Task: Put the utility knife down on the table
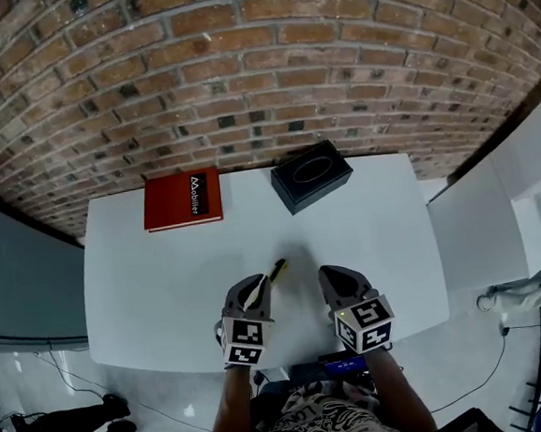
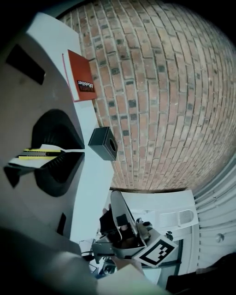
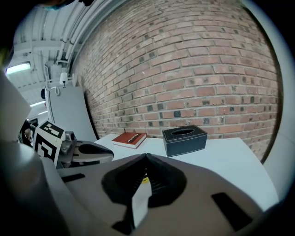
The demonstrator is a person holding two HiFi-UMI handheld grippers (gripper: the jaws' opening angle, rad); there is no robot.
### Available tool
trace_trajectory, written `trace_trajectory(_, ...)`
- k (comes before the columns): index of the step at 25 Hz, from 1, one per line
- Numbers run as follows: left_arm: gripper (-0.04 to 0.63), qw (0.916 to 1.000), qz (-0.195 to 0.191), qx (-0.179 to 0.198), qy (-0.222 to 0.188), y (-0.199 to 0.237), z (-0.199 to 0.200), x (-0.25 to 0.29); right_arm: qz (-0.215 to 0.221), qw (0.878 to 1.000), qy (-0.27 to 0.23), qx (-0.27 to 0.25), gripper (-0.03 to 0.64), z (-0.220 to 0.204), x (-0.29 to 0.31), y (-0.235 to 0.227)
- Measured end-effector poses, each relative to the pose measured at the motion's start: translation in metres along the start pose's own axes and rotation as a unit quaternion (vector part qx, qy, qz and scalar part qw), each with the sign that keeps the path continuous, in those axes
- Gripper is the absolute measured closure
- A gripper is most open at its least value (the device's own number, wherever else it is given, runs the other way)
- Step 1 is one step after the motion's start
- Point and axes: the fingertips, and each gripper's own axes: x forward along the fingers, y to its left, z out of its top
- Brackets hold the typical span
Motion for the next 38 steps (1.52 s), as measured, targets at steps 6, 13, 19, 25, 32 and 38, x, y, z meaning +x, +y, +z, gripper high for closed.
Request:
trace_trajectory(6, 0.572, 0.9970, 0.024, -0.047, -0.057, -0.001, 0.025, -0.032, -0.003, 1.000, -0.027, -0.012, 0.617, 0.007, -0.026, 0.013)
trace_trajectory(13, 0.581, 0.9905, 0.048, -0.073, -0.106, 0.000, 0.044, -0.071, -0.022, 0.998, -0.056, -0.018, 0.617, 0.014, -0.059, 0.022)
trace_trajectory(19, 0.580, 0.9813, 0.046, -0.106, -0.154, 0.002, 0.059, -0.095, -0.022, 0.996, -0.078, -0.031, 0.617, 0.020, -0.072, 0.029)
trace_trajectory(25, 0.580, 0.9788, 0.041, -0.116, -0.164, 0.001, 0.056, -0.106, -0.025, 0.996, -0.079, -0.032, 0.617, 0.018, -0.078, 0.032)
trace_trajectory(32, 0.580, 0.9765, 0.038, -0.137, -0.162, 0.005, 0.052, -0.108, -0.024, 0.996, -0.076, -0.042, 0.617, 0.015, -0.079, 0.038)
trace_trajectory(38, 0.580, 0.9775, 0.043, -0.135, -0.156, 0.007, 0.051, -0.109, -0.023, 0.996, -0.071, -0.050, 0.617, 0.014, -0.079, 0.040)
